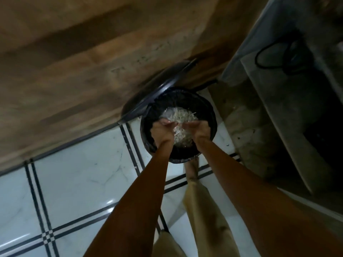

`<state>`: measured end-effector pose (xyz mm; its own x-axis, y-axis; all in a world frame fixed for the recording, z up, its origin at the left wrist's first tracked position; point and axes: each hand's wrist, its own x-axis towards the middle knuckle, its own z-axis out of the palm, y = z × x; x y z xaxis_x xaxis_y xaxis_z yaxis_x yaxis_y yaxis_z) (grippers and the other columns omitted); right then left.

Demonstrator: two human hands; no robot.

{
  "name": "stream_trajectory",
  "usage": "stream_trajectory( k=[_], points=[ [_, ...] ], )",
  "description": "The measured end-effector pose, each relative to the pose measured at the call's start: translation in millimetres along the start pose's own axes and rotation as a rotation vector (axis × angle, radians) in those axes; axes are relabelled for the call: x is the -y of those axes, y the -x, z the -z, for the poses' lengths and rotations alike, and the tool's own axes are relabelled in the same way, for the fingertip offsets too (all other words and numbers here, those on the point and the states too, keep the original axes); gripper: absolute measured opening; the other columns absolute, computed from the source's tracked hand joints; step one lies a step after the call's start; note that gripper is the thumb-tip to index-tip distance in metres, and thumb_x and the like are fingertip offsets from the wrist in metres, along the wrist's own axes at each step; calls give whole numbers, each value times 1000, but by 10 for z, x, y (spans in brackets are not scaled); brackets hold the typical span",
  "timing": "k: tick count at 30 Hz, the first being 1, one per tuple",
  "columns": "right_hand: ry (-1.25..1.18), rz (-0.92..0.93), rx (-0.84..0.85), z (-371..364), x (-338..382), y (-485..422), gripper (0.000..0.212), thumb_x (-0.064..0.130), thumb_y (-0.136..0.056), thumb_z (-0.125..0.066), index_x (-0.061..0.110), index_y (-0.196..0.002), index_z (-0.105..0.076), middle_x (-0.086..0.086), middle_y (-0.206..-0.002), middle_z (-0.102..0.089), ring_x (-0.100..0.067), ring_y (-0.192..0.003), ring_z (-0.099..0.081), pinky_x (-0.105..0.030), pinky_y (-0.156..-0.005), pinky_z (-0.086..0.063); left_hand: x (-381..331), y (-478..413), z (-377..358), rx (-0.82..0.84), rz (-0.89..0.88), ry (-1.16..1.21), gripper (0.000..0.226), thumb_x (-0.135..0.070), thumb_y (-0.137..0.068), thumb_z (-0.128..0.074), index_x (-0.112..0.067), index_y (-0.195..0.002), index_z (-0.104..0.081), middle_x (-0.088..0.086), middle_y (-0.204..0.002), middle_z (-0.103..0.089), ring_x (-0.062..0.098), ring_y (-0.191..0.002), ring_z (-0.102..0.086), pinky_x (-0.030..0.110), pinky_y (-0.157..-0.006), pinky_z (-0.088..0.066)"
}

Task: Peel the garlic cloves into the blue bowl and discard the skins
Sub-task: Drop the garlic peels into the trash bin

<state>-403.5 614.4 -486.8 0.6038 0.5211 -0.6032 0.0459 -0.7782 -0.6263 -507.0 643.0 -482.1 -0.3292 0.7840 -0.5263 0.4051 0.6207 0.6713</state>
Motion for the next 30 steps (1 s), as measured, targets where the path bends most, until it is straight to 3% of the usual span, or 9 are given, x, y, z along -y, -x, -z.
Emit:
stream_trajectory(
  k=[2,6,11,13,15,19,22,25,30],
  points=[
    [63,-12,267,-65,1,-89,4,31,-83,-66,28,-86,-66,6,-83,-65,-7,-77,-60,-21,-78,-49,49,-19,-79,20,-77,-84,6,-6,-80,-70,-3,-84,-71,4,-80,-66,16,-78,-63,23,-67,-44],
    [192,99,245,-3,-10,-152,26,12,-89,-54,16,-111,-68,-11,-115,-64,-27,-110,-57,-32,-92,-44,163,-121,-117,320,-50,-125,27,10,-86,-54,0,-104,-71,11,-110,-68,21,-99,-64,28,-87,-50],
    [209,88,165,92,77,-85,22,33,-87,-63,19,-73,-73,-12,-95,-70,-27,-92,-63,-34,-80,-51,157,-72,-63,78,-71,-116,9,-14,-85,-65,-12,-88,-74,9,-81,-73,19,-73,-70,31,-76,-57],
    [309,147,221,117,98,-67,17,23,-84,-66,17,-98,-71,-12,-112,-65,-28,-106,-59,-33,-87,-47,153,-106,-75,140,-207,-251,17,-7,-85,-63,-13,-95,-75,9,-95,-73,21,-86,-70,32,-82,-55],
    [375,170,229,149,159,-25,43,27,-80,-71,16,-120,-61,-11,-123,-59,-29,-114,-54,-35,-91,-46,145,-137,-97,342,-199,-366,32,3,-81,-64,-14,-107,-72,9,-117,-66,22,-104,-64,28,-88,-51],
    [245,67,158,192,185,13,32,34,-82,-68,5,-96,-71,-15,-103,-68,-31,-99,-62,-38,-85,-50,102,-105,-64,233,-129,-410,31,-37,-79,-73,-7,-89,-71,14,-98,-71,26,-94,-66,36,-86,-51],
    [299,99,133,188,188,-4,31,25,-75,-76,17,-104,-69,-7,-116,-64,-26,-112,-56,-36,-94,-44,20,-83,-29,311,-200,-481,24,-8,-86,-62,-6,-109,-67,15,-132,-55,25,-121,-54,38,-100,-44],
    [295,38,277,219,204,-15,50,21,-77,-75,17,-124,-58,-7,-135,-51,-27,-126,-43,-29,-98,-37,7,-123,1,531,-195,-615,57,8,-89,-41,-18,-140,-45,11,-155,-22,29,-139,-28,38,-109,-33],
    [17,-157,383,614,333,315,31,10,-92,-53,-4,-119,-56,-20,-127,-56,-33,-116,-53,-33,-92,-44,-182,255,257,415,-92,-326,33,0,-92,-45,-6,-119,-63,11,-127,-59,25,-119,-53,26,-98,-41]
  ],
)
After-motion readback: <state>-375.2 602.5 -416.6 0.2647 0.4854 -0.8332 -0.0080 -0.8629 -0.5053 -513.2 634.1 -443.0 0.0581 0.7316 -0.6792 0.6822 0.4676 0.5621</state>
